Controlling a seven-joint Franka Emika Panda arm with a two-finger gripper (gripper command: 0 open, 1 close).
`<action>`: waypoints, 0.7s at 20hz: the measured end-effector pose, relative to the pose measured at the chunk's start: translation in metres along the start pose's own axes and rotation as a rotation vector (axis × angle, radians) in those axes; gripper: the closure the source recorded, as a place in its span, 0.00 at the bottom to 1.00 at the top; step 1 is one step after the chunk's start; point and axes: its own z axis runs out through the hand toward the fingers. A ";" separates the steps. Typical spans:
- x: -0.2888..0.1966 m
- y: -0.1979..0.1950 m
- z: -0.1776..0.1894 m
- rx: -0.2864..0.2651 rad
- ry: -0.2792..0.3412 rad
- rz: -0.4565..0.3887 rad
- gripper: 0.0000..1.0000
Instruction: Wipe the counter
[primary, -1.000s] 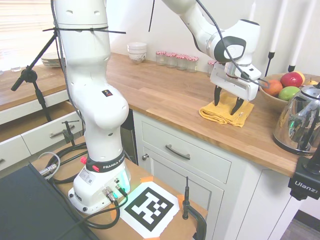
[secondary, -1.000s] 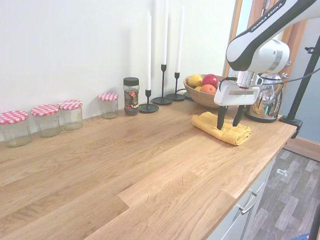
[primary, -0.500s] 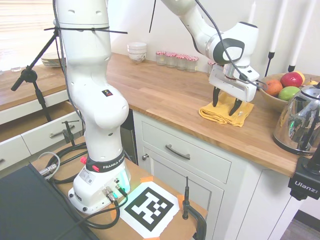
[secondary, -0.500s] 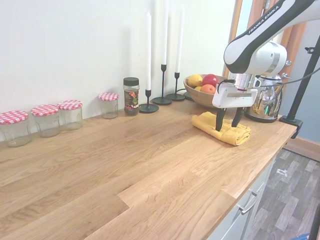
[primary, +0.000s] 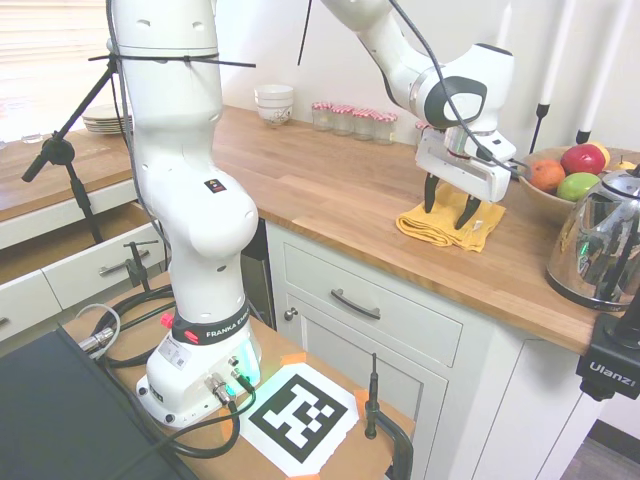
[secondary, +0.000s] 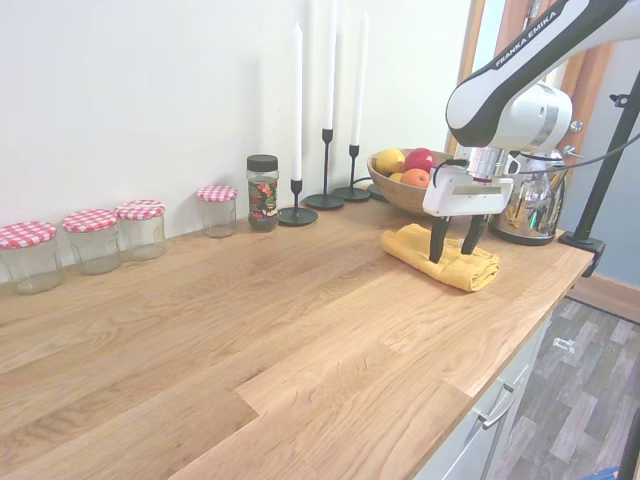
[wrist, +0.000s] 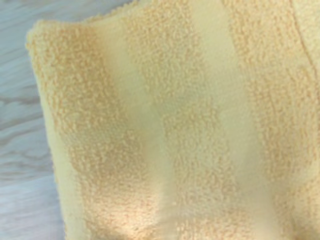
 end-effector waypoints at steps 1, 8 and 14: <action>-0.001 -0.001 0.000 0.000 0.000 -0.003 1.00; -0.009 -0.013 0.002 0.002 -0.006 -0.025 1.00; -0.019 -0.026 0.004 0.007 -0.013 -0.038 1.00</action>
